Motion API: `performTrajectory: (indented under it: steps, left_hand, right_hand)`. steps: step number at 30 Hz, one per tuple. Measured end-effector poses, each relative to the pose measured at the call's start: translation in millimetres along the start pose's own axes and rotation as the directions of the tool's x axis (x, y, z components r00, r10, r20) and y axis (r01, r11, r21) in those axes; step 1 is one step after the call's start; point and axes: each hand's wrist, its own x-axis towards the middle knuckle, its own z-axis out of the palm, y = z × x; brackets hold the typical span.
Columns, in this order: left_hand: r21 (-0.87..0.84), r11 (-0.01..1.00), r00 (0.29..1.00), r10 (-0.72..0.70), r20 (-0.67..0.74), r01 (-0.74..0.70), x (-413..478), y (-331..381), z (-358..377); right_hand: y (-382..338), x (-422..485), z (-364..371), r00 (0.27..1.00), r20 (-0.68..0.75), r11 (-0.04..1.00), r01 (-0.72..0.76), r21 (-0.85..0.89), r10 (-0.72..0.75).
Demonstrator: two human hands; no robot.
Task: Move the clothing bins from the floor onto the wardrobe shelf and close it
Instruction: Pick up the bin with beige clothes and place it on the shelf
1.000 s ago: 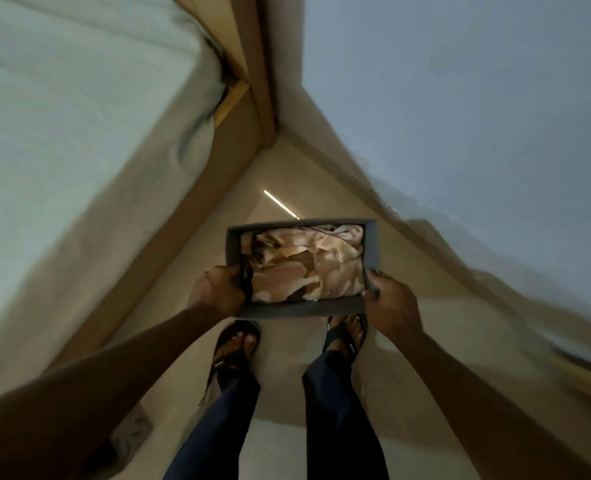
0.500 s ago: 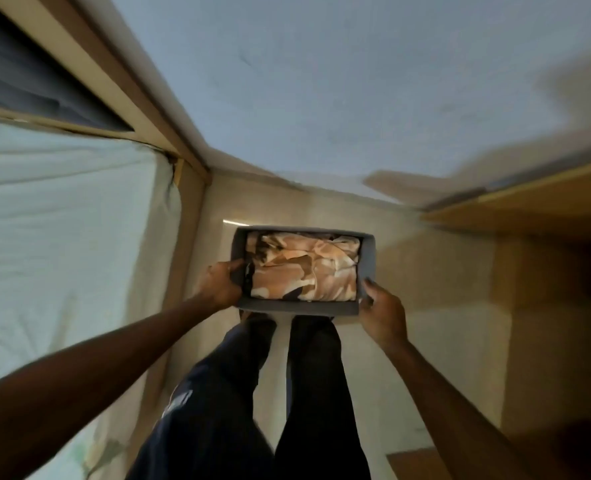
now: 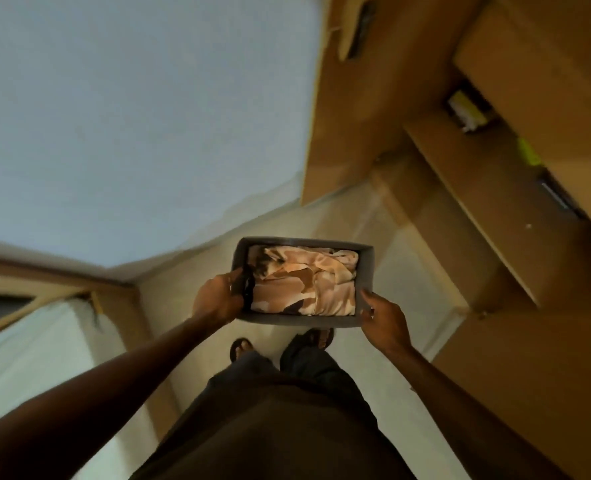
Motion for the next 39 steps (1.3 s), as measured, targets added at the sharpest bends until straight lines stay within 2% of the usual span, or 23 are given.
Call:
performTrajectory:
  steps: [5,9,14,19,21,23,27,33,36,39]
  left_hand:
    - [0.044,0.986,0.984,0.163,-0.073,-0.16,33,94,6]
    - [0.05,0.957,0.949,0.289,-0.124,-0.285,56,170,8]
    - [0.014,0.858,0.844,0.508,-0.172,-0.513,74,284,2]
    - [-0.161,0.68,0.699,0.698,-0.156,-0.716,83,390,-2]
    - [-0.161,0.649,0.668,0.73,-0.145,-0.744,94,433,-1]
    - [-0.155,0.631,0.649,0.75,-0.129,-0.76,103,469,3]
    - [-0.149,0.498,0.515,0.849,-0.113,-0.854,134,543,16]
    - [-0.146,0.384,0.4,0.912,-0.095,-0.912,135,626,34]
    - [-0.177,0.336,0.346,0.938,-0.028,-0.925,135,669,50]
    - [-0.139,0.304,0.3,0.953,0.047,-0.943,131,710,68]
  right_hand:
    - [40,11,-48,0.98,-0.169,0.983,-0.073,0.171,0.102]
    - [64,19,-99,0.917,-0.338,0.953,-0.117,0.279,0.211]
    - [95,23,-175,0.758,-0.579,0.93,-0.099,0.354,0.301]
    - [120,24,-244,0.602,-0.706,0.9,-0.051,0.433,0.374]
    - [132,25,-273,0.542,-0.742,0.895,-0.043,0.443,0.393]
    - [140,26,-301,0.486,-0.768,0.891,-0.052,0.451,0.417]
    - [158,30,-351,0.337,-0.813,0.878,-0.111,0.466,0.474]
    - [194,36,-402,0.294,-0.776,0.828,-0.245,0.504,0.559]
    - [213,34,-428,0.259,-0.757,0.794,-0.304,0.526,0.6]
    - [237,31,-451,0.219,-0.705,0.728,-0.352,0.588,0.675]
